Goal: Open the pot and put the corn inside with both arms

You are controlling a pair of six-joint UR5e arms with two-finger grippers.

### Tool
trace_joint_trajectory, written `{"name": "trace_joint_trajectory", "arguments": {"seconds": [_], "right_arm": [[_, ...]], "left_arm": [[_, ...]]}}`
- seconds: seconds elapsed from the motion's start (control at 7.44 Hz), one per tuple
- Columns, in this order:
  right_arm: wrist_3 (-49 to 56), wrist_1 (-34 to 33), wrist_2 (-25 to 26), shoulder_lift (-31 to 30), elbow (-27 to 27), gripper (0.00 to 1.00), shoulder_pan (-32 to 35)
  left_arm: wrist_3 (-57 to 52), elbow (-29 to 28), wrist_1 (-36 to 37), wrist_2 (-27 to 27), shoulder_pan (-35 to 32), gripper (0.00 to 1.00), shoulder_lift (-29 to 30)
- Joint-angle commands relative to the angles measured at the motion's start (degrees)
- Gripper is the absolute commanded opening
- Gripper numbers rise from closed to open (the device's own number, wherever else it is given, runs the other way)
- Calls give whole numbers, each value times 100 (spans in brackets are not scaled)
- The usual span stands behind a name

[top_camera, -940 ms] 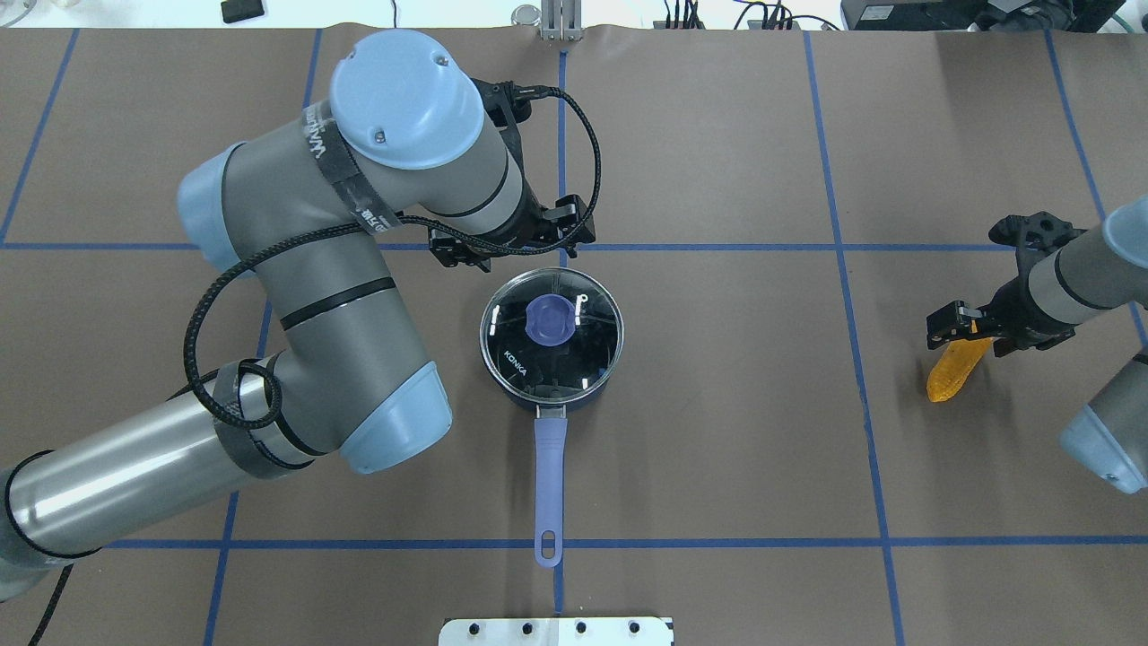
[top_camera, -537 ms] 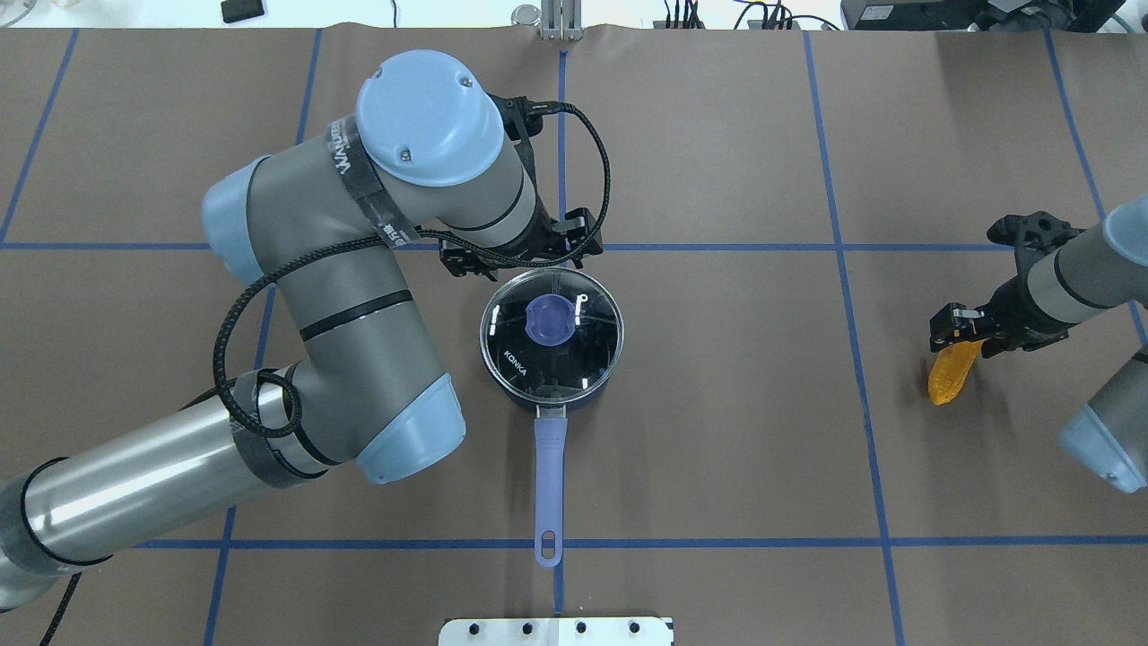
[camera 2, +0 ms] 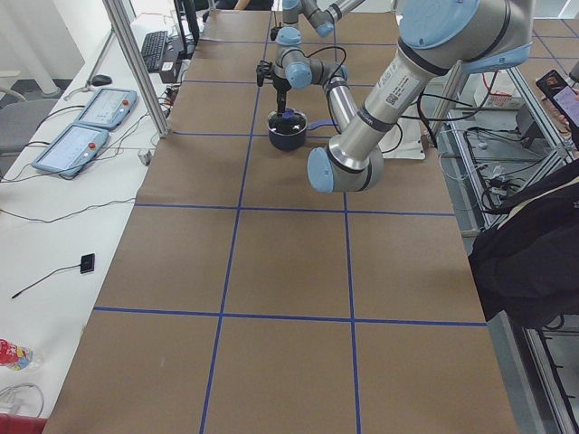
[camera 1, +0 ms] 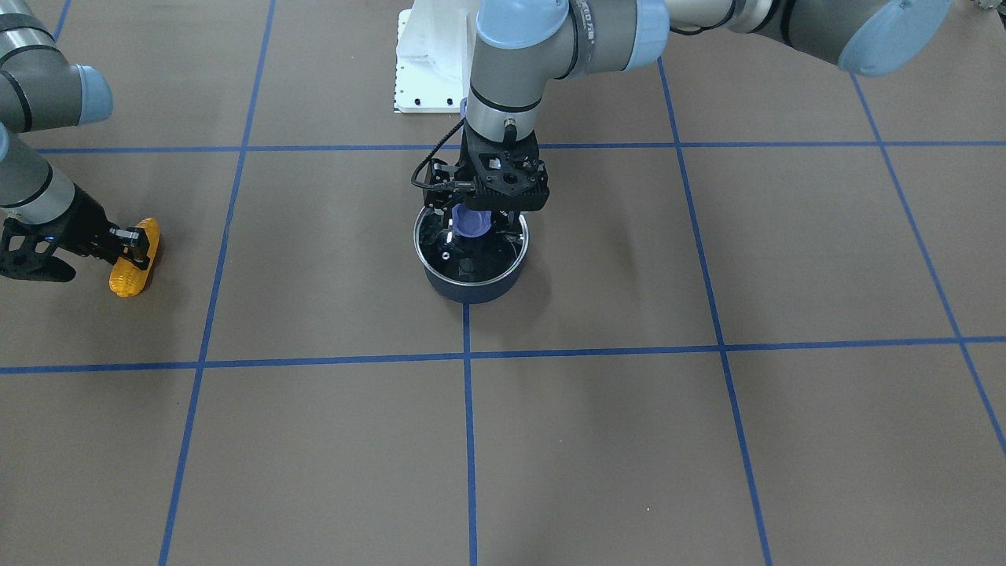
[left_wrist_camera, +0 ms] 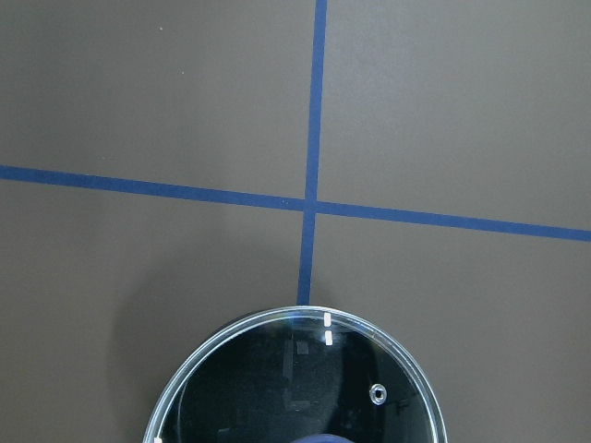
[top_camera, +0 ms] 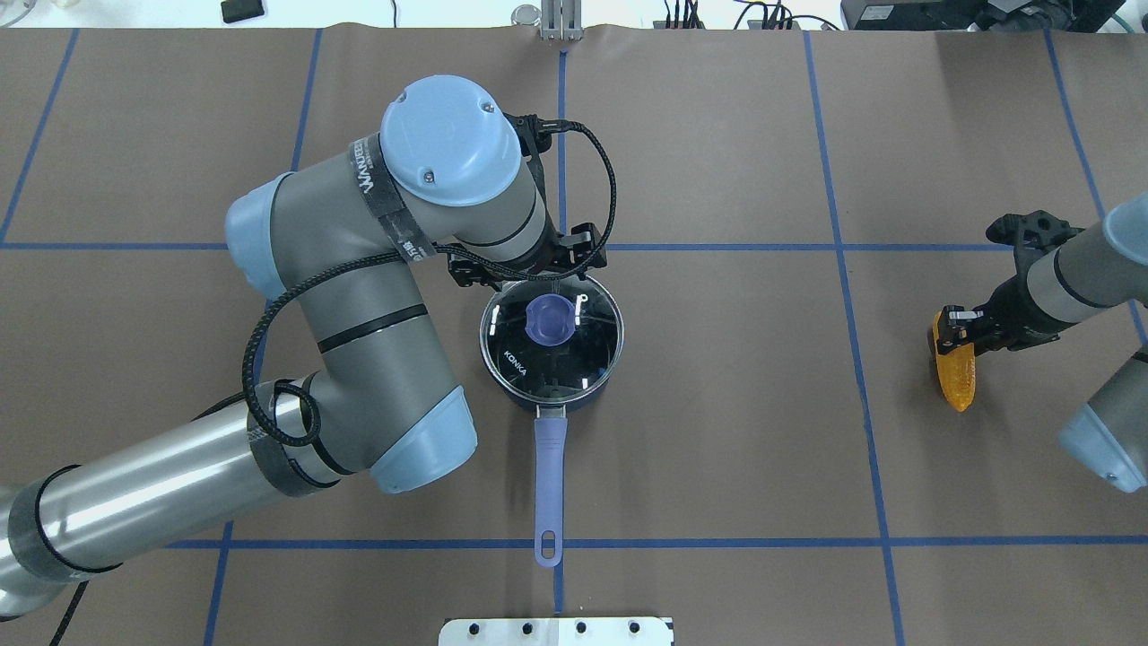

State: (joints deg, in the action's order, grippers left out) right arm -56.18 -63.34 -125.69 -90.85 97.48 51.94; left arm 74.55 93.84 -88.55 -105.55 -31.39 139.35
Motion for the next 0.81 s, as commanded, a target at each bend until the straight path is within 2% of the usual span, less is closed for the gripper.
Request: {"name": "trace_joint_trajectory", "arguments": {"seconds": [0.0,0.4,0.54,0.67], "right_arm": [[10,-29,-515,93,-19,26,437],[2,-186,-869,356,7,26,781],[10,-570,-904,601,68,26,895],[10,-679,-905,629,95,27,905]], "left_arm": [[-2,-76,-14,131,194,98,5],[-46,-208,-14,192,238,95,-13],[-54,-234,-14,192,247,87,-13],[-63,-234,-14,166,238,74,4]]}}
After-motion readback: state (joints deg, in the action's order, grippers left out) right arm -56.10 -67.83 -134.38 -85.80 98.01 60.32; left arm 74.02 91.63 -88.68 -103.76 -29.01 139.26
